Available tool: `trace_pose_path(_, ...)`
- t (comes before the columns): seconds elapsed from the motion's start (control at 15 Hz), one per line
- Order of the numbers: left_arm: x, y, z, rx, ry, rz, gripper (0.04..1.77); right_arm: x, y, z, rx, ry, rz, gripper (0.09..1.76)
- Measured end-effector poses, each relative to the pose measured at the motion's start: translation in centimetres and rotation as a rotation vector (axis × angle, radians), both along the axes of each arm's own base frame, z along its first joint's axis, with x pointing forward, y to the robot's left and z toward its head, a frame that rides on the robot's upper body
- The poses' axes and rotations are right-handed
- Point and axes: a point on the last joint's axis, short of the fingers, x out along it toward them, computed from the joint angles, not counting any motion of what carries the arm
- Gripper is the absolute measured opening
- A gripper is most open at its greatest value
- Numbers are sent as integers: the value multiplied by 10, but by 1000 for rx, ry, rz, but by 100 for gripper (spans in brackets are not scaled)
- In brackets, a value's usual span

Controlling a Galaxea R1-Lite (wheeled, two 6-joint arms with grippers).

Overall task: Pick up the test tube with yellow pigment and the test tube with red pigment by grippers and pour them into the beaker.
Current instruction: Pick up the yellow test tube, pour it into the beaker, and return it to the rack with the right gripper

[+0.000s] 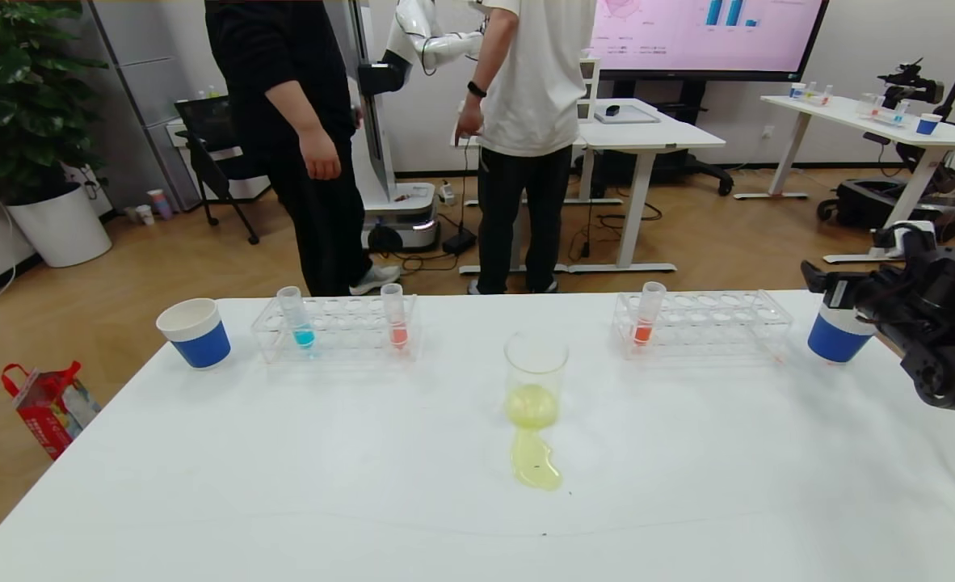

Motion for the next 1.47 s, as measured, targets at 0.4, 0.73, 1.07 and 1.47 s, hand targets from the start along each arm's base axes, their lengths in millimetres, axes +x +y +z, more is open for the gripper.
trace_pose_path(0.4, 0, 0, 0, 0, 0, 0, 175, -5, 61, 41, 21, -53, 127, 174)
trace_pose_path(0.73, 0, 0, 0, 0, 0, 0, 175, -40, 130, 72, 24, -73, 286, 174)
trace_pose_path(1.07, 0, 0, 0, 0, 0, 0, 175, -101, 147, 114, 14, -162, 340, 174)
trace_pose_path(1.47, 0, 0, 0, 0, 0, 0, 175, -220, 142, 162, -15, -361, 343, 174)
